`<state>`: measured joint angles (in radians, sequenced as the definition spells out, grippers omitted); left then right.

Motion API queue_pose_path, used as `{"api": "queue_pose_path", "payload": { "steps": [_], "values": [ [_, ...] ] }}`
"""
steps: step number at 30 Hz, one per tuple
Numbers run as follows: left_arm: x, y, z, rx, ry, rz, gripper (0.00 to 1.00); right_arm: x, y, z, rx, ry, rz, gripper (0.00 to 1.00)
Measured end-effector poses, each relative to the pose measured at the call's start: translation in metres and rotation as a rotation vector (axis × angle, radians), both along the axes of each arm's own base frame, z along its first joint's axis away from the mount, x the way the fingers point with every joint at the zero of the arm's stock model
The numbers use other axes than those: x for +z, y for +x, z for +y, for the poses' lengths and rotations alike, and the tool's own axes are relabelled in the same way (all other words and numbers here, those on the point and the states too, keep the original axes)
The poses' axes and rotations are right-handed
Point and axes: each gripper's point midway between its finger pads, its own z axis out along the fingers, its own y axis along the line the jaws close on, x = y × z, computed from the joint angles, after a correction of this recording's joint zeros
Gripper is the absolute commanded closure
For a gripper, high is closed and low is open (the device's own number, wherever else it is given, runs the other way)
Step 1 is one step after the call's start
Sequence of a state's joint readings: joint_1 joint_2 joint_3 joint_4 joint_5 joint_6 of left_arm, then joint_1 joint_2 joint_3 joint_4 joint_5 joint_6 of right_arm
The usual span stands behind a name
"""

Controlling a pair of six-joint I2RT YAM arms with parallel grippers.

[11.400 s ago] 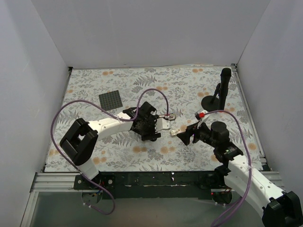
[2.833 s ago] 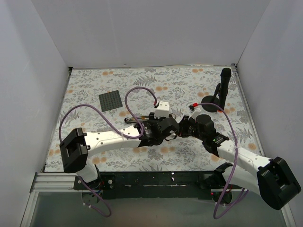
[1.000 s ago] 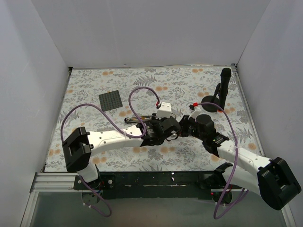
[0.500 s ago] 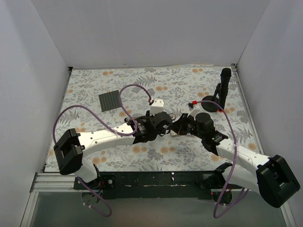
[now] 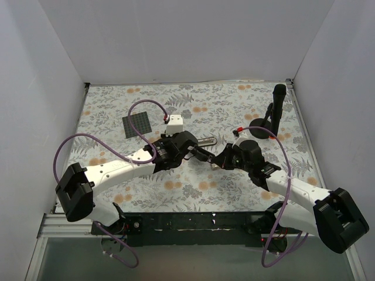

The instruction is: Load the staples into the stapler

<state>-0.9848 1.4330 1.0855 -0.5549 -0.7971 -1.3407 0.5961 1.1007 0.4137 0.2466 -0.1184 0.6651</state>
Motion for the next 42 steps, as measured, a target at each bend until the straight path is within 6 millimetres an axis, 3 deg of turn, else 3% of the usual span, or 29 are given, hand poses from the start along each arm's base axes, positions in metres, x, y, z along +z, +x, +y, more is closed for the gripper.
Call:
{"api": "queue_pose_path", "payload": {
  "steps": [4, 8, 12, 16, 19, 22, 24, 28, 31, 35, 42],
  "values": [
    [-0.006, -0.001, 0.005, 0.005, 0.014, 0.011, 0.76, -0.004, -0.003, -0.001, 0.011, -0.015, 0.008, 0.99],
    [-0.006, -0.003, -0.007, -0.029, -0.029, 0.024, 0.49, -0.005, -0.003, 0.000, 0.017, -0.017, 0.009, 0.99],
    [-0.004, -0.020, -0.032, -0.108, -0.058, 0.029, 0.27, -0.007, -0.005, 0.001, 0.028, -0.019, 0.020, 0.99],
    [-0.001, -0.047, -0.074, -0.257, -0.044, 0.024, 0.17, -0.010, -0.008, 0.003, 0.054, -0.029, 0.038, 0.99],
    [-0.003, -0.054, -0.083, -0.378, 0.036, 0.009, 0.11, -0.008, -0.010, 0.004, 0.080, -0.046, 0.043, 0.99],
    [-0.005, -0.056, -0.077, -0.527, 0.132, -0.050, 0.09, -0.003, -0.011, 0.005, 0.106, -0.060, 0.041, 0.99],
    [-0.006, -0.061, -0.062, -0.647, 0.215, -0.103, 0.09, -0.001, -0.013, 0.006, 0.127, -0.063, 0.047, 0.99],
    [0.009, -0.071, -0.048, -0.898, 0.288, -0.279, 0.05, -0.001, -0.019, 0.007, 0.158, -0.068, 0.068, 0.99],
    [0.022, -0.064, -0.044, -1.011, 0.326, -0.394, 0.04, -0.001, -0.023, 0.008, 0.179, -0.067, 0.081, 0.99],
    [0.020, -0.053, -0.054, -1.144, 0.404, -0.473, 0.04, 0.001, -0.026, 0.009, 0.195, -0.069, 0.090, 0.99],
    [-0.015, -0.068, -0.084, -1.398, 0.468, -0.481, 0.11, 0.004, -0.028, 0.010, 0.206, -0.068, 0.096, 0.99]
  ]
}}
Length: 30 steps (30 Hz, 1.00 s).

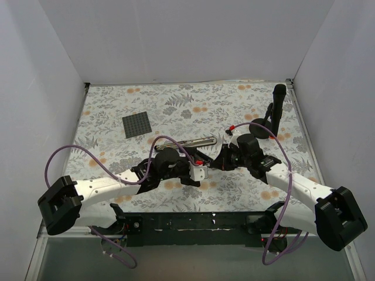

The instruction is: Load the staples into the stapler

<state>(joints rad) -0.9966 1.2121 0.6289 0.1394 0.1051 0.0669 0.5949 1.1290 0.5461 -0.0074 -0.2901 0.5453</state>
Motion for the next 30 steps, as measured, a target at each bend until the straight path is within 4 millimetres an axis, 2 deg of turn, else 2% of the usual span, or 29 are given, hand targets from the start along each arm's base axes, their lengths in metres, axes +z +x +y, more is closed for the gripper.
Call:
{"api": "queue_pose_path", "payload": {
  "steps": [4, 7, 10, 14, 15, 17, 18, 20, 25, 30],
  "values": [
    [-0.013, -0.005, -0.008, -0.073, 0.035, -0.002, 0.23, 0.001, 0.000, 0.000, 0.001, 0.002, -0.002, 0.99],
    [-0.025, -0.005, -0.014, -0.105, 0.070, 0.005, 0.27, 0.001, -0.001, 0.000, 0.001, 0.002, -0.001, 0.99],
    [-0.033, -0.003, -0.021, -0.125, 0.095, 0.009, 0.40, 0.002, -0.001, 0.000, 0.003, 0.004, -0.001, 0.99],
    [-0.034, 0.001, -0.028, -0.141, 0.104, 0.000, 0.61, 0.002, -0.002, 0.000, 0.006, 0.005, 0.001, 0.99],
    [-0.033, 0.002, -0.030, -0.144, 0.103, -0.003, 0.72, 0.002, -0.002, 0.000, 0.006, 0.004, 0.002, 0.99],
    [-0.032, 0.003, -0.033, -0.147, 0.103, -0.007, 0.82, 0.002, -0.003, 0.000, 0.006, 0.004, 0.003, 0.99],
    [-0.031, 0.003, -0.033, -0.150, 0.105, -0.010, 0.92, 0.003, -0.002, -0.001, 0.004, 0.004, -0.001, 0.99],
    [-0.030, 0.004, -0.034, -0.155, 0.109, -0.021, 1.00, 0.005, -0.002, -0.002, -0.001, 0.007, -0.007, 0.99],
    [-0.027, 0.004, -0.036, -0.142, 0.091, 0.004, 1.00, 0.009, 0.000, -0.005, -0.020, 0.007, -0.026, 0.99],
    [-0.022, 0.004, -0.039, -0.101, 0.046, 0.067, 1.00, 0.014, 0.002, -0.009, -0.052, 0.029, -0.072, 0.82]
  ]
}}
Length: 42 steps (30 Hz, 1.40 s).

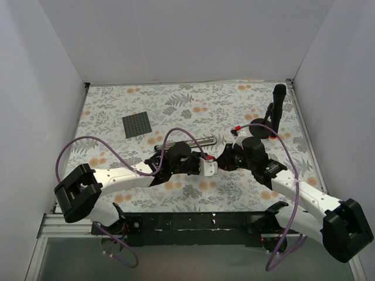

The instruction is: Load the staples into the stapler

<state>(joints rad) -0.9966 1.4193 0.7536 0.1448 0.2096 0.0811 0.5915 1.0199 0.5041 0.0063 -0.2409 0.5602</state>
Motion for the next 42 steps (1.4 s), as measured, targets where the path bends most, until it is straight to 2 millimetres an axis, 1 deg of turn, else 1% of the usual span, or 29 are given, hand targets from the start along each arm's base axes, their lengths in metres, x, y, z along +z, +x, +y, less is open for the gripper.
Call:
{"api": "queue_pose_path", "payload": {
  "steps": [2, 6, 8, 13, 15, 16, 17, 18, 26, 34, 39, 42],
  "values": [
    [0.003, 0.000, -0.001, 0.025, -0.021, 0.029, 1.00, 0.004, 0.003, 0.000, -0.009, 0.015, -0.023, 0.78],
    [0.008, 0.005, -0.001, 0.079, -0.054, 0.074, 1.00, 0.011, 0.009, 0.003, -0.015, 0.036, -0.061, 0.76],
    [0.010, 0.005, -0.001, 0.093, -0.064, 0.089, 1.00, 0.013, 0.011, 0.005, -0.014, 0.042, -0.070, 0.72],
    [0.012, 0.005, -0.002, 0.113, -0.079, 0.113, 1.00, 0.014, 0.014, 0.009, -0.009, 0.051, -0.086, 0.72],
    [0.012, 0.005, -0.002, 0.121, -0.083, 0.119, 1.00, 0.015, 0.015, 0.010, -0.012, 0.051, -0.090, 0.76],
    [0.013, 0.006, -0.002, 0.125, -0.086, 0.123, 1.00, 0.014, 0.015, 0.010, -0.012, 0.050, -0.091, 0.80],
    [0.013, 0.006, -0.002, 0.128, -0.088, 0.127, 1.00, 0.014, 0.015, 0.010, -0.013, 0.048, -0.093, 0.91],
    [0.013, 0.006, -0.002, 0.132, -0.091, 0.131, 1.00, 0.013, 0.016, 0.010, -0.015, 0.045, -0.094, 0.98],
    [0.015, 0.007, 0.006, 0.169, -0.091, 0.148, 1.00, 0.011, 0.018, 0.012, -0.010, 0.037, -0.104, 0.99],
    [0.020, 0.007, 0.029, 0.221, -0.123, 0.180, 1.00, 0.012, 0.018, 0.027, 0.031, 0.049, -0.056, 0.99],
    [0.021, 0.003, 0.043, 0.238, -0.156, 0.203, 1.00, 0.011, 0.016, 0.036, 0.062, 0.063, -0.033, 0.99],
    [0.029, 0.003, 0.059, 0.269, -0.191, 0.203, 1.00, 0.004, 0.026, 0.028, 0.020, 0.037, -0.029, 0.99]
  ]
}}
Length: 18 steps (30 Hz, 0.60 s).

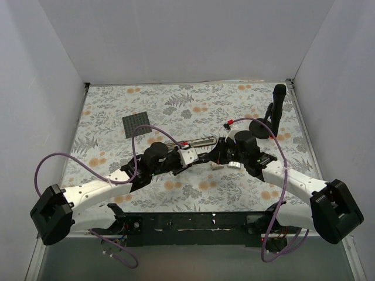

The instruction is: Load the staples into the stapler

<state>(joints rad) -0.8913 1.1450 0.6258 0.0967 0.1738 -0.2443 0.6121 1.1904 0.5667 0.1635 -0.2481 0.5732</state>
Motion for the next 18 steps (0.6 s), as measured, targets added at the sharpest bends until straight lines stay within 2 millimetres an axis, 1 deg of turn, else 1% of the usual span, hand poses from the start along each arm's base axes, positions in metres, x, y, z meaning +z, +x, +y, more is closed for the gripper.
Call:
{"api": "queue_pose_path", "payload": {
  "steps": [2, 9, 18],
  "values": [
    [0.002, 0.000, 0.006, 0.015, -0.012, 0.006, 1.00, -0.001, 0.003, -0.001, -0.009, -0.002, -0.002, 0.99],
    [0.002, 0.002, 0.017, 0.060, -0.054, 0.026, 1.00, -0.001, 0.008, 0.002, -0.009, -0.003, -0.008, 0.99],
    [0.003, 0.017, 0.025, 0.150, -0.116, 0.070, 1.00, 0.001, 0.021, 0.005, -0.017, 0.003, -0.022, 0.99]
  ]
}}
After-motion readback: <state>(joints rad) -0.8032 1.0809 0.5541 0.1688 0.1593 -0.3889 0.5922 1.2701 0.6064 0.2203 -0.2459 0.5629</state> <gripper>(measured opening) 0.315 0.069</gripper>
